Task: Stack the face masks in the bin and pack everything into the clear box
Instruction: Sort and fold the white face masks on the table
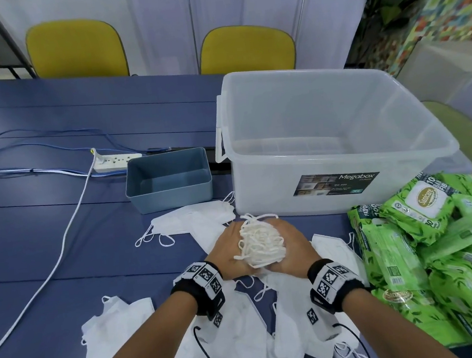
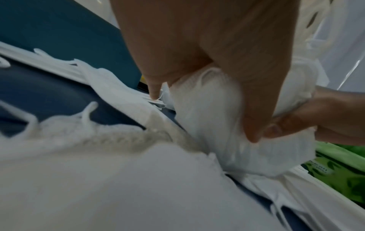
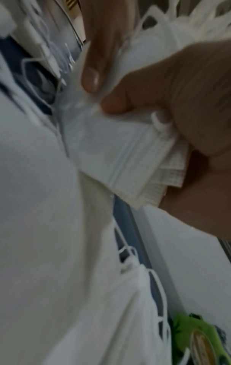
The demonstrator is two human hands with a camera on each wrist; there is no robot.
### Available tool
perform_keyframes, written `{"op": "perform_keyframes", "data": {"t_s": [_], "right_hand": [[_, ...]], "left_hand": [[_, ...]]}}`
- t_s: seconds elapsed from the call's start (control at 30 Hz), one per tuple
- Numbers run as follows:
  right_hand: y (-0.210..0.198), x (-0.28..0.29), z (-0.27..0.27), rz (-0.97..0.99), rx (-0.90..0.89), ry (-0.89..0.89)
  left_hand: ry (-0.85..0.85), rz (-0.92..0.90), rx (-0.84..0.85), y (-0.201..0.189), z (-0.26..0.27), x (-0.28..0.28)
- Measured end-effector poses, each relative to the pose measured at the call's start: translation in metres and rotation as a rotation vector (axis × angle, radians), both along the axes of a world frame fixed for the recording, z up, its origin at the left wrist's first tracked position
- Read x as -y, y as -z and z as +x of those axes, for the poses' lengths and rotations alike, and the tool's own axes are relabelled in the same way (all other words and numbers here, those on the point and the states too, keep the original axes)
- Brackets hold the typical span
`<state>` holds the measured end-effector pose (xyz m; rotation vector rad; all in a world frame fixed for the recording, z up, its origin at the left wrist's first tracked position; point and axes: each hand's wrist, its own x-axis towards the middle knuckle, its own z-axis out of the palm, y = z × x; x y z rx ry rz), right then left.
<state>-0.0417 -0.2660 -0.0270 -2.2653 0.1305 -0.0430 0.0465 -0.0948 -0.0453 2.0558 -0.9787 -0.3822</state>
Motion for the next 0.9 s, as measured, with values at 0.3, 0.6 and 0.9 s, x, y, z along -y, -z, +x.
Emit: {"op": "perform_keyframes", "data": {"t_s": [0.3,0.6,0.9], "right_hand": [[-0.009,-0.008,0.013,-0.142,-0.072,-0.055],[-0.037,-0.010,0.007,-0.036,-0.028,0.150],[-0.042,0.037,-0.021,0.431,0.051,0.541]], "left_hand": [[-0.001,0.410,0.344,0.017,0.005,0.008],[-0.163,0.040,-0.044,-0.003,0.013,-0.005],[-0.145,0.472,-0.176,-0.031,-0.016,-0.087]]}}
